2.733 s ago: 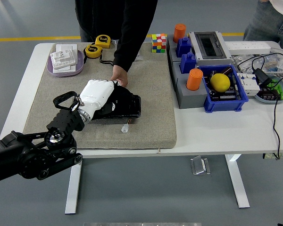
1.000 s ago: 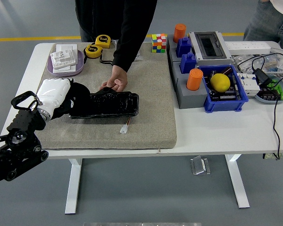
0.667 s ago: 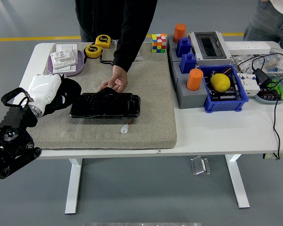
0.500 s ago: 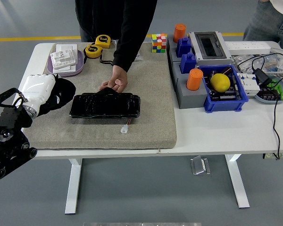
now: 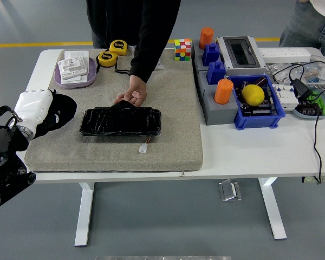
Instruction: Pick the rag up,wipe the panel,place it on the desk
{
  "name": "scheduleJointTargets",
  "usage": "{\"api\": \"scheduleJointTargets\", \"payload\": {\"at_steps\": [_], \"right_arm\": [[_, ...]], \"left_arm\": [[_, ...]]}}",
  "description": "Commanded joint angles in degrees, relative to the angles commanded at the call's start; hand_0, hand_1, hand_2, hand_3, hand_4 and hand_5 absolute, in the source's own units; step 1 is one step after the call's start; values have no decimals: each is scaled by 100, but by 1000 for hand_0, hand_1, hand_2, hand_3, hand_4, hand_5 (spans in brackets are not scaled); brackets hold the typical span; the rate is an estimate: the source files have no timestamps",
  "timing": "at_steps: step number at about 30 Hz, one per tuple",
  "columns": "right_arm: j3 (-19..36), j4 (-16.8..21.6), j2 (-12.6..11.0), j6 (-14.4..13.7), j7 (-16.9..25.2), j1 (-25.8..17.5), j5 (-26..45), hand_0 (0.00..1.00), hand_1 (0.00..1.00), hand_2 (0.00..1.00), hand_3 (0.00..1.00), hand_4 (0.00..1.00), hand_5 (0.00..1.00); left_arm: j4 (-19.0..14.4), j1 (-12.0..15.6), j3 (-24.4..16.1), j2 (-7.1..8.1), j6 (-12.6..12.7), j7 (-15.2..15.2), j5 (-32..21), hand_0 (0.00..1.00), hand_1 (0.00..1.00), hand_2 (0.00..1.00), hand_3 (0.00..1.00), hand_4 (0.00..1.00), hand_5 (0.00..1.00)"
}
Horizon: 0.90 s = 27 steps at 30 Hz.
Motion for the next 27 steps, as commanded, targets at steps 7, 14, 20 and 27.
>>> {"api": "scheduleJointTargets", "payload": {"at_steps": [7,14,20,27], "right_arm": [[21,1,19,-10,-1,4,-7,755,564,700,594,998,541],[32,6,51,-22,5,23,-5,755,564,700,594,998,541],[44,5,41,-17,-7,28,-15,755,564,700,594,998,541],[46,3,39,-20,-12,34,-15,754,563,700,594,998,541]], "left_arm": [[111,101,-134,-4,50,-62,-124,201,142,469,446,267,2],[227,195,-229,-57,131,-226,-484,225,231,490,484,274,2],[302,283,-287,-173,209,-379,-786,272,335,511,525,379,2],[342,331,-266,-242,247,-547,-1107,314,416,532,538,633,94]]}}
